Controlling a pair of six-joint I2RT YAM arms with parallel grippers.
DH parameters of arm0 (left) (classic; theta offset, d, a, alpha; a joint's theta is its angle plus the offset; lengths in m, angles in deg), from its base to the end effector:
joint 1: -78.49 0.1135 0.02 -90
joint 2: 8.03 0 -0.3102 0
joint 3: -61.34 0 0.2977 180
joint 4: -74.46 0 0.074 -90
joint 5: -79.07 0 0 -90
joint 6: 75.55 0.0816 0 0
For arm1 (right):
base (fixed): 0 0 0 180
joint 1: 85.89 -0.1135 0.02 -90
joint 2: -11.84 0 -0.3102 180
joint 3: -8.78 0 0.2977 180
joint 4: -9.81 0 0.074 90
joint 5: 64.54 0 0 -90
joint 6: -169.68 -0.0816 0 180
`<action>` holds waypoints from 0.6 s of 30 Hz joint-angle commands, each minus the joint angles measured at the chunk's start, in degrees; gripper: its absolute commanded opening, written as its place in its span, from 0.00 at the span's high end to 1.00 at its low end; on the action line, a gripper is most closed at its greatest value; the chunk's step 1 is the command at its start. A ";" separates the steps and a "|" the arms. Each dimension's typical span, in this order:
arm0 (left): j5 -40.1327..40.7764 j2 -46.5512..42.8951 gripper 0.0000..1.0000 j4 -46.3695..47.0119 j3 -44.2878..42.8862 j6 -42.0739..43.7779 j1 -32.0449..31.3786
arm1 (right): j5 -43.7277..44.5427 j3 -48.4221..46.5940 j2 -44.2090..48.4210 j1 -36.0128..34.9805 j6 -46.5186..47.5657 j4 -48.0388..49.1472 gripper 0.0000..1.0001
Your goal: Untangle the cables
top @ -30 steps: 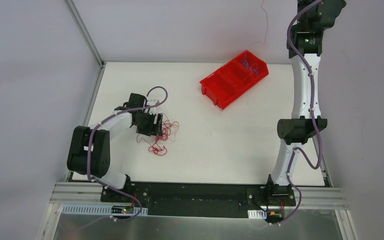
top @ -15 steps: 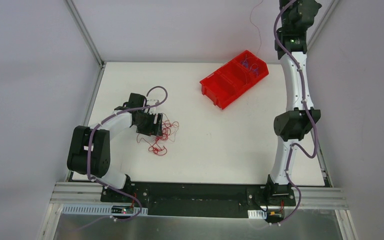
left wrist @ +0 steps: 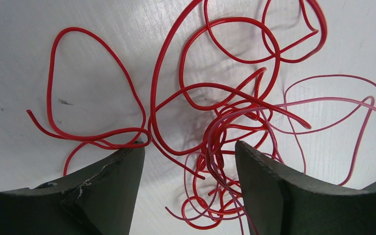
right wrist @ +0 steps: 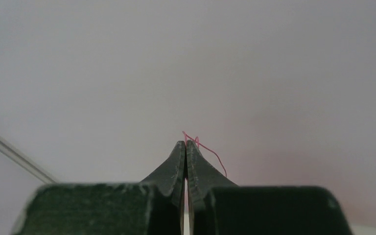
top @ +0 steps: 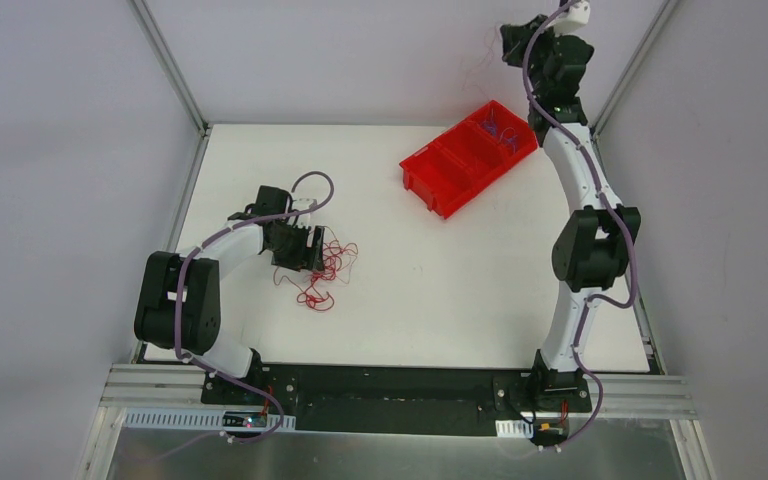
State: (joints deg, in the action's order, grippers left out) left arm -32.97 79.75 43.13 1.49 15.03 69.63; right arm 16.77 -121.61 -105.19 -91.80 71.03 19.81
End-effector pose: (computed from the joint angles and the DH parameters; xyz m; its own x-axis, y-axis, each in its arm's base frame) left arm 0.3386 -0.0838 0.1554 -0.8458 0.1413 -0.5144 0.3409 0.8849 -0.3173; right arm 0.5882 0.0733 0.5199 0.3539 0.1861 -0.9166 -0.2963 0.9518 0.0788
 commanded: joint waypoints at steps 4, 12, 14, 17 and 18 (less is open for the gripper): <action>0.72 1.39 0.30 -0.56 -0.41 -0.25 0.86 | -2.31 12.96 9.17 0.61 -2.35 1.24 1.00; 1.10 1.92 0.30 -0.52 -0.46 -0.26 1.13 | -4.42 21.96 11.94 1.03 -3.80 -1.63 1.00; 1.05 2.02 0.30 -0.51 -0.48 -0.28 1.13 | -5.06 23.32 13.25 1.12 -3.75 -1.59 1.00; 0.95 2.12 0.30 -0.59 -0.57 -0.26 1.19 | -5.82 25.02 15.55 1.25 -4.35 -2.21 1.00; 0.95 2.19 0.30 -0.60 -0.60 -0.25 1.21 | -6.25 25.46 16.37 1.25 -4.65 -2.69 1.00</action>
State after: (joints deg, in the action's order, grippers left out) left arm -32.97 80.13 43.26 1.22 14.88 70.13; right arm 12.97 -97.02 -95.86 -90.84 67.91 15.72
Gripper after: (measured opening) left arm 0.702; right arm 0.008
